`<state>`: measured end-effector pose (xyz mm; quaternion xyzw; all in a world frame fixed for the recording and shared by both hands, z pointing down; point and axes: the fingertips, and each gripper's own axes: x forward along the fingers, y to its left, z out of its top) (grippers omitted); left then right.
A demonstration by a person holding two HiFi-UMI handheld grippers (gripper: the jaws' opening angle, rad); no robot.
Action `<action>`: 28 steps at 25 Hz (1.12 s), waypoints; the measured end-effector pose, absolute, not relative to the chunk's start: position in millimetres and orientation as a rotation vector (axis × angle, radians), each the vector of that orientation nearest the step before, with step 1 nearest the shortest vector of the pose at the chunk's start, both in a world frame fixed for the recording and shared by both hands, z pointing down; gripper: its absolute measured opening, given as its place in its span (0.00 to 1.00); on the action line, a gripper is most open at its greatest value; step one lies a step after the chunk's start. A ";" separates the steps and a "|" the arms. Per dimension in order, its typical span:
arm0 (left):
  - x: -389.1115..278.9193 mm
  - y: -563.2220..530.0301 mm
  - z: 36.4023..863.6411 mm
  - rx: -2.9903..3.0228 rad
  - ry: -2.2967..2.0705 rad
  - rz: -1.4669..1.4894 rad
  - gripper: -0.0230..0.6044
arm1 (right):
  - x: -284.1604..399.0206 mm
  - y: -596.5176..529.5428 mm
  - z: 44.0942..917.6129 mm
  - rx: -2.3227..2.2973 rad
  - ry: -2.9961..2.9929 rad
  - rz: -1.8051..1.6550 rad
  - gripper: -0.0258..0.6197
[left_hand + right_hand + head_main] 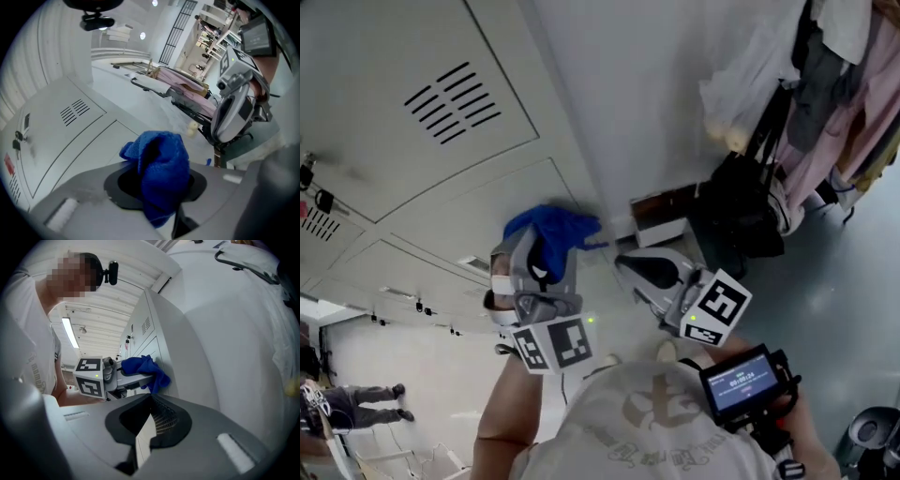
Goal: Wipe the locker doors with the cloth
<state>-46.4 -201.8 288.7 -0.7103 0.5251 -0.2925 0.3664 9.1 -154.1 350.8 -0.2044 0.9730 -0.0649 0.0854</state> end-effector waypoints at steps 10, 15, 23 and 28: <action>-17.2 -209.1 262.7 -1.792 1.288 -0.713 0.25 | 23.9 -157.6 344.7 -0.627 2.880 -0.184 0.04; -6.3 -210.3 238.3 -1.853 1.326 -0.603 0.25 | 28.8 -159.0 345.3 -0.620 2.882 -0.184 0.04; -0.5 -210.1 210.1 -2.145 1.414 -0.346 0.25 | 28.5 -157.5 347.7 -0.594 2.881 -0.200 0.04; -18.2 -207.9 195.5 -2.127 1.442 -0.339 0.25 | 25.3 -158.7 347.7 -0.568 2.883 -0.207 0.04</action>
